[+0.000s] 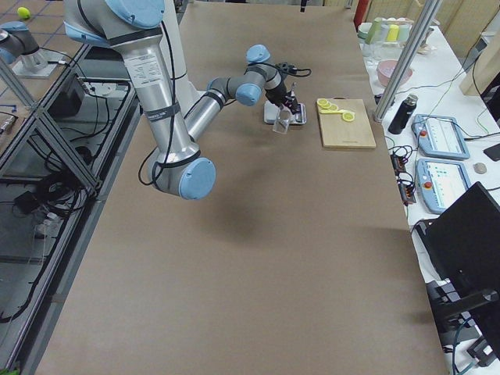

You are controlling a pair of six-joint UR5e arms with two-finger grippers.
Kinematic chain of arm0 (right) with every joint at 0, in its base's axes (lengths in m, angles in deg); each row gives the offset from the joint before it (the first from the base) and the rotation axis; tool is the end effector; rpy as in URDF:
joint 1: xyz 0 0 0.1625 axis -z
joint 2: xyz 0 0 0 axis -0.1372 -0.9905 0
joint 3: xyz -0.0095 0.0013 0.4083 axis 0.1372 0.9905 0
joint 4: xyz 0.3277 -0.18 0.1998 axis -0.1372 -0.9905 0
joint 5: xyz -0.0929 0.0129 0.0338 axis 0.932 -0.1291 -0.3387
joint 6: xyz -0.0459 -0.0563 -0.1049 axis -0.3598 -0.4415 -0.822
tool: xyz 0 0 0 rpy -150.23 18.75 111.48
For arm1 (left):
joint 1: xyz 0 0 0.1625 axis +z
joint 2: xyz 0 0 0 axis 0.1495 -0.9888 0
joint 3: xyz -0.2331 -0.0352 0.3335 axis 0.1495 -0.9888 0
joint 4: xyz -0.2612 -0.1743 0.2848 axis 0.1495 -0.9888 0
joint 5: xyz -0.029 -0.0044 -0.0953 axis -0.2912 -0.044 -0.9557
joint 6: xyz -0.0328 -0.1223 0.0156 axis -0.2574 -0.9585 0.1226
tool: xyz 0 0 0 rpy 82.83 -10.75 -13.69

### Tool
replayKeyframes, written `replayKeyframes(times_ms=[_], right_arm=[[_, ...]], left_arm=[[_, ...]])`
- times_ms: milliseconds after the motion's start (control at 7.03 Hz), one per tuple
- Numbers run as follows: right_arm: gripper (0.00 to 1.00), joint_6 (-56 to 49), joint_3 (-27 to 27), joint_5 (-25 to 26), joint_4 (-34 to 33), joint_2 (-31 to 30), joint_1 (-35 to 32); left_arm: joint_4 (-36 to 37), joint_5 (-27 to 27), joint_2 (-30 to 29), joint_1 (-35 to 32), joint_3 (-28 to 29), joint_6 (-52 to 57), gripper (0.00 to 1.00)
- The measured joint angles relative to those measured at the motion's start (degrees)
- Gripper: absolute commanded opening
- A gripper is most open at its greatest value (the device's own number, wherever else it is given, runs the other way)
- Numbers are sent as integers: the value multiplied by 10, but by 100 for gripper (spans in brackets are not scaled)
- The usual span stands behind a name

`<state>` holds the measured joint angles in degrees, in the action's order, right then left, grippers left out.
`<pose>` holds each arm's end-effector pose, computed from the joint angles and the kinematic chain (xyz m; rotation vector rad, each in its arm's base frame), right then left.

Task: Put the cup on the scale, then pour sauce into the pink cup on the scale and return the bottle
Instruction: 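Carry the glass bottle with the right gripper over the pink cup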

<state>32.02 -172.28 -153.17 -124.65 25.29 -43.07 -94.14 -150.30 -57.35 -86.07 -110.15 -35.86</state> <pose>-0.4309 -0.4607 0.2284 0.7662 -0.5593 -0.6964 0.0743 -0.6055 0.4116 0.0271 0.6388 0.1009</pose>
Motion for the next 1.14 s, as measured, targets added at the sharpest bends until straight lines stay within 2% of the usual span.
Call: replayKeyframes(times_ms=[427,569,854,1138], right_arm=[[24,1,3,28,-65,20,17],[24,1,5,40,-94,32,24],[24,1,16,61,-132,50,36],[24,1,40,77,-143,65,45]], left_arm=[[-151,-3,87,-49,84,52,98],[-177,-3,109,-56,104,61,98],[-192,-24,143,-70,117,80,98],[-195,-59,172,-82,103,100,99]])
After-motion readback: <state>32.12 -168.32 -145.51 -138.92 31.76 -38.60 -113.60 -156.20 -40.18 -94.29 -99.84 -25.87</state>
